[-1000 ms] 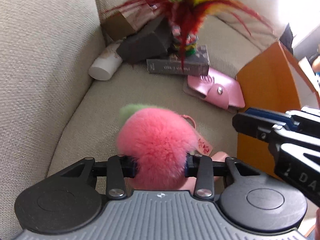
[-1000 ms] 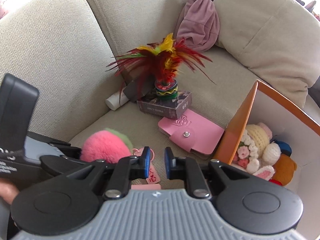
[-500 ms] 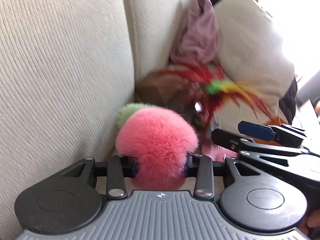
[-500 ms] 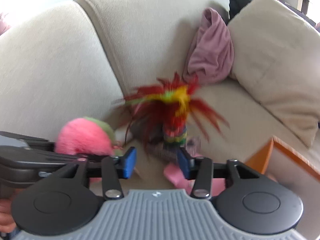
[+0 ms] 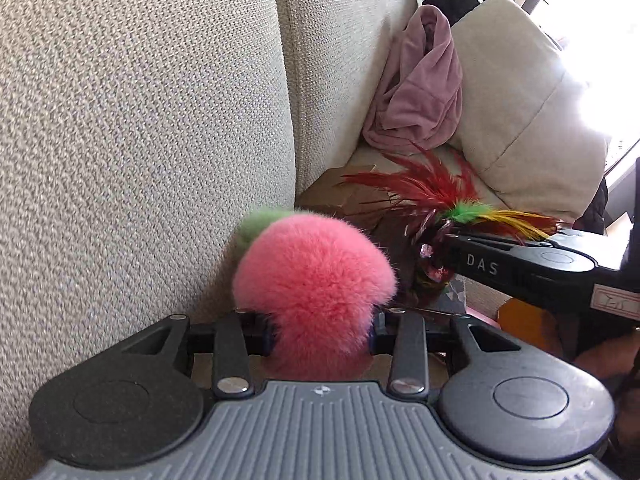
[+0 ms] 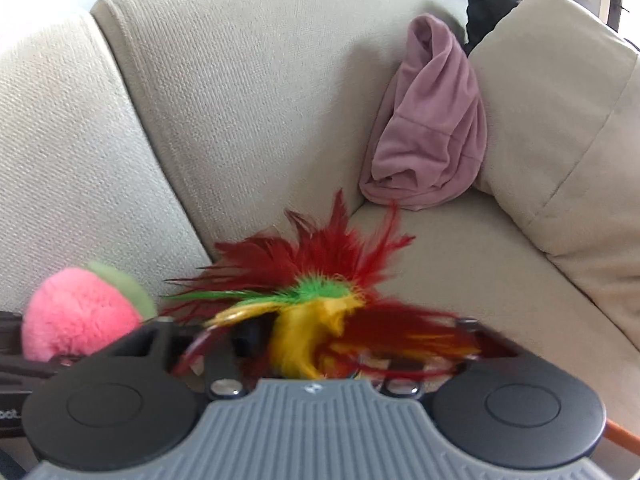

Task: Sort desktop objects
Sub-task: 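Carry the pompom and feather toy with both tools over the box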

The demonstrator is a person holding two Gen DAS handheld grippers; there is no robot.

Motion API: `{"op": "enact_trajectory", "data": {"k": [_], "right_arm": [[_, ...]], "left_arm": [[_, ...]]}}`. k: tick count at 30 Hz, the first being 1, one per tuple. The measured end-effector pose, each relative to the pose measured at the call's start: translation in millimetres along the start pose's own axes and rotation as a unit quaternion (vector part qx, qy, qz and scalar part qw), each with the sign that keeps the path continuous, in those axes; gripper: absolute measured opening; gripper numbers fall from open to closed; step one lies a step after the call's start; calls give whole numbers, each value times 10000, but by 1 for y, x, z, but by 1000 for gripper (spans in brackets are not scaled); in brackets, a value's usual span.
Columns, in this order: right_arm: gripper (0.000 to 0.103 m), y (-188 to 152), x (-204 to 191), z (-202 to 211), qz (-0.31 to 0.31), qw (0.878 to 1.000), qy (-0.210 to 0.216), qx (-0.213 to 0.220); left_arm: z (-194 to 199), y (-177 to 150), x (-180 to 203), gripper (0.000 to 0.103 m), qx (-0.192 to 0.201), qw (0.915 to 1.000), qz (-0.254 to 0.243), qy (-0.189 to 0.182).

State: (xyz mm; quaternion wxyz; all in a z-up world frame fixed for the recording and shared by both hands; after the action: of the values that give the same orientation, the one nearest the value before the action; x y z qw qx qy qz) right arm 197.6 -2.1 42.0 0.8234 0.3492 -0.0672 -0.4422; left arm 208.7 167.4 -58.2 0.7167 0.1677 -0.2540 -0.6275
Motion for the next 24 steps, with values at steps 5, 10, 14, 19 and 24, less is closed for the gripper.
{"op": "enact_trajectory", "data": {"k": [5,10,14,19,24], "right_arm": [[9,-1,7,8,-89,9999,2,110],[8,-3,13,38,-163,9993,23,340],[8,-6,20,78,-250,9980,89,575],[8,-11,47,145,-485,9943,112,947],[8,-26,97,216,-876,9871,-175,1328]], "left_arm": [[5,6,9,44,35,9999,-97,2],[20,17,29,44,200,9995,-257,-47],[40,27,57,44,375,9979,-485,-190],[63,32,109,44,548,9920,-951,-617],[79,27,181,44,665,9782,-1523,-1248]]}}
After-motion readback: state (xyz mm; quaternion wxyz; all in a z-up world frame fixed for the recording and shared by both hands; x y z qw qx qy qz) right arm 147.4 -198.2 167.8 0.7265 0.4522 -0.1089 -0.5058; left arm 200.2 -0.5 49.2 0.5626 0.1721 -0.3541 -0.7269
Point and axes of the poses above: each gripper's, at about its wrist camera, not at the fingertips, and z roughly against the way its jaws point, x to its right, y to its top, the point moved 6 cm from there along -z, roughly the way its jaws point, and after that the axes turned 15 degrees about -z, right-handed, at the moved point
